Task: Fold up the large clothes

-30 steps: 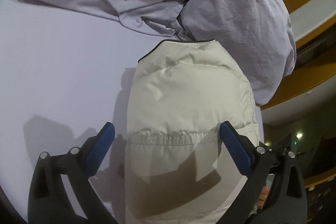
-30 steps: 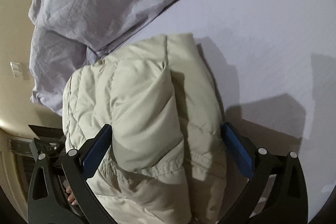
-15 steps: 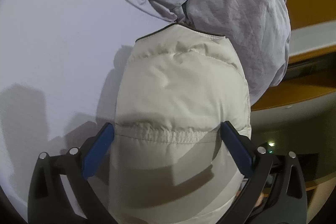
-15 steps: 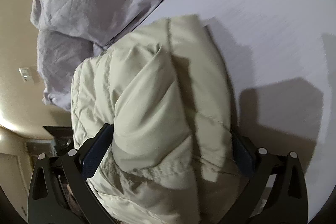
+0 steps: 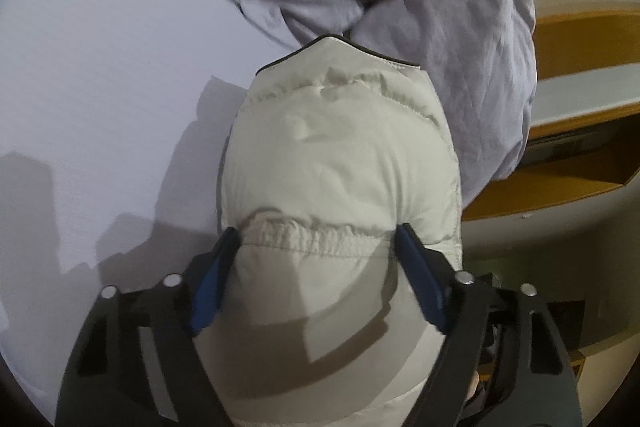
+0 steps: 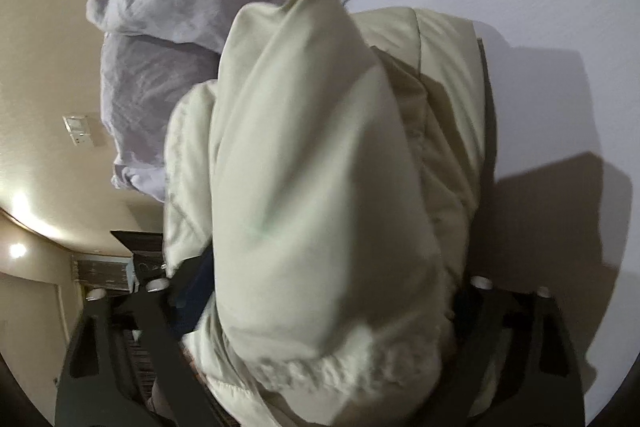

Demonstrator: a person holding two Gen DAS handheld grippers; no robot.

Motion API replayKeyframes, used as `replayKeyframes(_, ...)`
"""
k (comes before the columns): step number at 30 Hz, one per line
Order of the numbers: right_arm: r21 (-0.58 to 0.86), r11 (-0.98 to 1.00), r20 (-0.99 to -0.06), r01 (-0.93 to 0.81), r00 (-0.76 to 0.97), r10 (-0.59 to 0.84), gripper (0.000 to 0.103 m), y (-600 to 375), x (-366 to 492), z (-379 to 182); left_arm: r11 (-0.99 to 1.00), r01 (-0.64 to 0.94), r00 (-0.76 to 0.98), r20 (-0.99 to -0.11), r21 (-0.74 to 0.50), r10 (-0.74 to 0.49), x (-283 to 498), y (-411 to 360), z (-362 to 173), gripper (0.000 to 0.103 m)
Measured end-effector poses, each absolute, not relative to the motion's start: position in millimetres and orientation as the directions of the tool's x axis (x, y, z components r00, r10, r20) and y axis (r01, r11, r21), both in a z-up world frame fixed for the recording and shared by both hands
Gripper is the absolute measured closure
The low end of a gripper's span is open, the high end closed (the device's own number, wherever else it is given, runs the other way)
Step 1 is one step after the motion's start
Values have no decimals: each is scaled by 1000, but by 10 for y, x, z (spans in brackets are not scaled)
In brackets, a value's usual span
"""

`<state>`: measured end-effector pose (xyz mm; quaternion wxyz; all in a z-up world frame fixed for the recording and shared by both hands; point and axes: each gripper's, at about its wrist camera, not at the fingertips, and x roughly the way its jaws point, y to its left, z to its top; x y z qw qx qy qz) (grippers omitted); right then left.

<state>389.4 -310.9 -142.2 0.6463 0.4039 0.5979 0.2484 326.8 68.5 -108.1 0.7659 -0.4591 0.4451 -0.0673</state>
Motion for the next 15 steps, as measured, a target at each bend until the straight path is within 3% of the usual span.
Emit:
replayKeyframes(4, 842, 522, -539, 136, 156, 828, 41, -2759, 3980, -1368, 598, -321, 622, -640, -735, -452, 3272, 989, -925, 34)
replayKeyframes(11, 808, 588, -588, 44, 124, 799, 45, -2128, 4159, -1242, 647, -378, 655, -685, -662, -318, 3229, 1411, -785, 34)
replayKeyframes(15, 698, 716, -706, -12, 149, 692, 21, -2023, 4180, -1107, 671, -398, 659, -703, -626, -265, 3221, 1432, -762, 33)
